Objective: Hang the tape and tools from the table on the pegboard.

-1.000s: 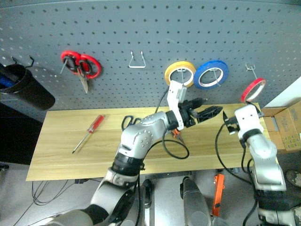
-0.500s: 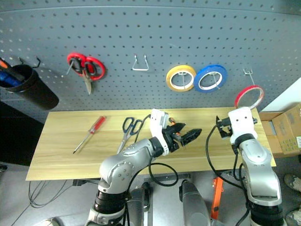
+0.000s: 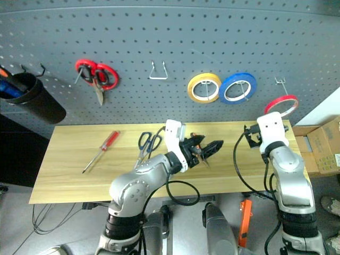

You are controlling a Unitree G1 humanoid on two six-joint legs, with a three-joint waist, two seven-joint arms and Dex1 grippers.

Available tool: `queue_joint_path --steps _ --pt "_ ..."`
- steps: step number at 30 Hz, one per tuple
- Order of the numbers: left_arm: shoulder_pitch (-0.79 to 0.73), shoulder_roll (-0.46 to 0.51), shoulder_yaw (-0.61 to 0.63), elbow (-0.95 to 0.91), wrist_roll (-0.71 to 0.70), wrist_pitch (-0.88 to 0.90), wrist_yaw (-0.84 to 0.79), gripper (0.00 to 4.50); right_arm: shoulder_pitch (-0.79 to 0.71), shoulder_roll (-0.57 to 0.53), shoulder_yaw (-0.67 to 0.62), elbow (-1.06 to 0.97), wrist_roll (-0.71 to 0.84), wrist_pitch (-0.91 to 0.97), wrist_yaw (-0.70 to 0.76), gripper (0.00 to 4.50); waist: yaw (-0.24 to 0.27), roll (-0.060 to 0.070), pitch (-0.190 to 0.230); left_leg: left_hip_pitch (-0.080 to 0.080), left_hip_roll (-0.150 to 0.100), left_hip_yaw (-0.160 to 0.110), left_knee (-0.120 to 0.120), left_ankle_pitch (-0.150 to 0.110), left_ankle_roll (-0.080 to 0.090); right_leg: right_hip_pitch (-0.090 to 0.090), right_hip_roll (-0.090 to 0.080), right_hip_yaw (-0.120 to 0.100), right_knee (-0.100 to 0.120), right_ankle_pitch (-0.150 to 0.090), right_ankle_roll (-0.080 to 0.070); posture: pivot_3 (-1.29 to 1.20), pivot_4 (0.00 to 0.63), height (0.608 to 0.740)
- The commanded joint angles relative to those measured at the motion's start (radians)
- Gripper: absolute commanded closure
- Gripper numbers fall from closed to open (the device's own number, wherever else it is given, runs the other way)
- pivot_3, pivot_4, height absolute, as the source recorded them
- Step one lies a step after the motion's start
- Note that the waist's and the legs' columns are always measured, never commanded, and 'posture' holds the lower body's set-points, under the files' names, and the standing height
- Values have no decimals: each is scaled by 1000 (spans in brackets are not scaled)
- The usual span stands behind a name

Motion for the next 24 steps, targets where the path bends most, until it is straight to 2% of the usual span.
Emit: queue_joint_path --steps 1,9,16,24 --pt "-29 -24 -6 10 -18 -40 -19 0 -9 -9 9 37 3 -48 5 67 0 0 0 0 0 0 0 0 0 0 0 0 -1 0 0 -54 344 740" --pt "-167 -112 -10 146 -37 -135 -79 0 -40 -31 -27 74 -17 -120 -40 67 5 0 0 -2 -1 3 -1 0 0 -4 -1 2 -1 0 1 -70 342 740" --pt "-194 -114 -10 190 -49 -172 -99 0 -64 -44 -40 104 -20 -165 -67 67 7 0 0 -6 -1 6 -1 0 0 -10 0 6 1 1 1 -87 345 740" --pt "-157 -75 19 124 -109 -132 -93 0 -73 -45 -50 92 -17 -191 -95 67 6 0 0 -6 -1 7 -1 0 0 -11 0 7 2 1 1 -87 346 740"
